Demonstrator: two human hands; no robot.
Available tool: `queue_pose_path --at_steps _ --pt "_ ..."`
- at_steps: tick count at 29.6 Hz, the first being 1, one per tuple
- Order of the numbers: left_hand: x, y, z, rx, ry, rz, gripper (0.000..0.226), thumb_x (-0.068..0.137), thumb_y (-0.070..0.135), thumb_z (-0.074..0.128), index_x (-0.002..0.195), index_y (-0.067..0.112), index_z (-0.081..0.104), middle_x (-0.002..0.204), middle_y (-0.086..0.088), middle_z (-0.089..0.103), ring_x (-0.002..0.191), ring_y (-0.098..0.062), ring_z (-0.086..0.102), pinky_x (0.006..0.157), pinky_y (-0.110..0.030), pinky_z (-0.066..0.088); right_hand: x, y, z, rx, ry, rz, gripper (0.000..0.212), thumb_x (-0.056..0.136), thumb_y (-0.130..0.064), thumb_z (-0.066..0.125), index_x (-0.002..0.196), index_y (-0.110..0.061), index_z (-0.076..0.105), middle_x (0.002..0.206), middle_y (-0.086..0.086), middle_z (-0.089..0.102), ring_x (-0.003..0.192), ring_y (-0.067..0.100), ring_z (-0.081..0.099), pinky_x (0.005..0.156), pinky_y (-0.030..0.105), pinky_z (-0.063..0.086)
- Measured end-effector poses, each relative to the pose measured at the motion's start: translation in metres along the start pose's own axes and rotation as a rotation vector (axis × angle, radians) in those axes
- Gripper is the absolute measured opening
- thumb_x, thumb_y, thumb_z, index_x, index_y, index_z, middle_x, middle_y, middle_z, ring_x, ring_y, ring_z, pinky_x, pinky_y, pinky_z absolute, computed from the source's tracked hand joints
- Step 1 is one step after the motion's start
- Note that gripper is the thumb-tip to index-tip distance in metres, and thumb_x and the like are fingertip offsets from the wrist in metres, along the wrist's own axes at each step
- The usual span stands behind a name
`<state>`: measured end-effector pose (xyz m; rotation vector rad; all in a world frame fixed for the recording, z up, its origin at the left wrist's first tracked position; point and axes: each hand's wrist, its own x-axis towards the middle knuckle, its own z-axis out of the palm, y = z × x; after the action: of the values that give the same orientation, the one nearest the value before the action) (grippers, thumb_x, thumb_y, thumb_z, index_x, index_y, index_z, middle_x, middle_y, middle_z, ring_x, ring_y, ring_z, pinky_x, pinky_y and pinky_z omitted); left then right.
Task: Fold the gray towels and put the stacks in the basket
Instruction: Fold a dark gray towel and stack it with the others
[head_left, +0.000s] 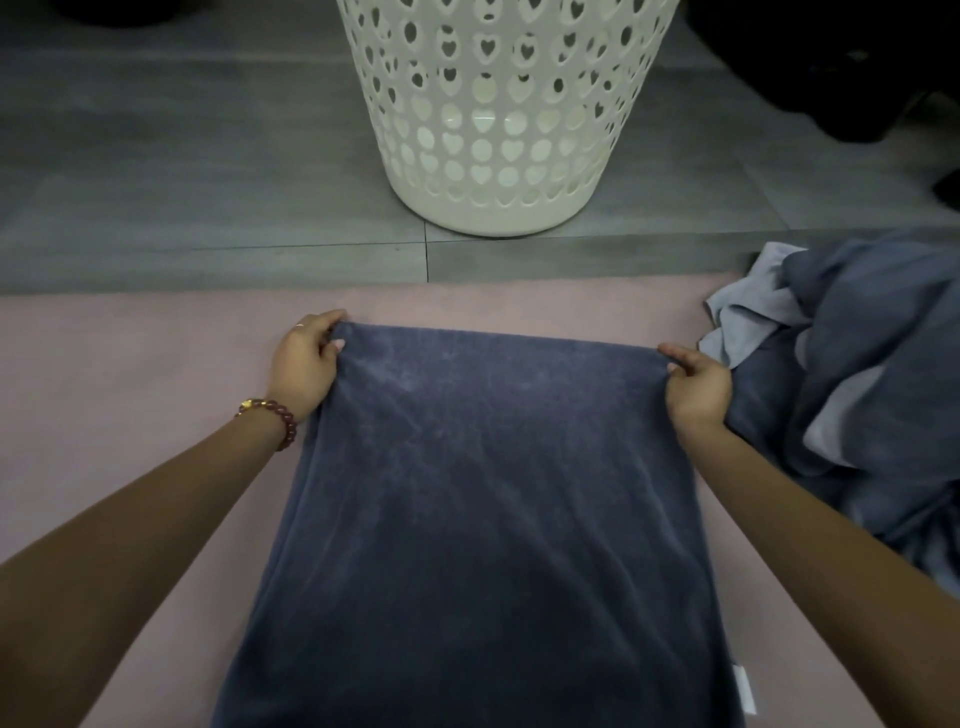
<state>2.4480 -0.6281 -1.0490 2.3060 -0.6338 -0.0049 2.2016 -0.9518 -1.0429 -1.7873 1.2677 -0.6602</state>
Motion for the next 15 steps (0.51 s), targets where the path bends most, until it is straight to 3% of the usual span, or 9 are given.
queue_pose_path --at_steps 3,5,7,10,15 --pt "0.004 0.002 0.003 -0.052 0.030 -0.104 0.041 0.087 -0.008 0.053 0.127 0.001 0.055 0.117 -0.019 0.061 0.095 -0.030 0.058 0.092 -0.020 0.037 0.003 -0.004 0.001 -0.022 -0.044 0.039 0.038 0.090 0.007 0.042 0.121 -0.005 0.061 0.123 0.018 0.061 0.116 0.031 0.056 0.099 0.026 0.041" --pt "0.008 0.004 0.004 -0.142 0.052 -0.228 0.039 0.087 -0.007 0.054 0.124 0.001 0.058 0.116 -0.018 0.063 0.103 -0.032 0.059 0.096 -0.024 0.041 0.003 -0.007 0.005 -0.054 -0.059 0.062 0.038 0.089 0.005 0.044 0.122 -0.005 0.060 0.124 0.019 0.059 0.118 0.033 0.054 0.101 0.035 0.043" --pt "0.011 0.007 0.005 -0.176 0.060 -0.299 0.035 0.086 -0.007 0.055 0.120 0.002 0.061 0.113 -0.019 0.064 0.106 -0.035 0.059 0.097 -0.028 0.045 0.004 -0.008 0.008 -0.041 -0.024 0.111 0.041 0.088 0.007 0.043 0.126 -0.003 0.057 0.128 0.016 0.058 0.121 0.029 0.053 0.106 0.035 0.040" --pt "0.010 0.012 0.005 -0.149 0.041 -0.279 0.032 0.086 -0.008 0.054 0.115 0.002 0.061 0.109 -0.019 0.065 0.103 -0.033 0.060 0.086 -0.021 0.043 0.006 -0.008 0.011 0.003 0.008 0.142 0.044 0.087 0.013 0.039 0.125 0.000 0.056 0.126 0.014 0.059 0.121 0.026 0.053 0.107 0.027 0.037" --pt "0.010 0.011 0.003 -0.144 0.025 -0.265 0.030 0.087 -0.008 0.052 0.114 0.003 0.060 0.105 -0.013 0.064 0.096 -0.025 0.058 0.085 -0.022 0.041 0.001 -0.013 0.002 -0.114 -0.002 -0.031 0.039 0.084 0.009 0.042 0.116 -0.003 0.062 0.108 0.012 0.057 0.107 0.027 0.054 0.091 0.024 0.038"
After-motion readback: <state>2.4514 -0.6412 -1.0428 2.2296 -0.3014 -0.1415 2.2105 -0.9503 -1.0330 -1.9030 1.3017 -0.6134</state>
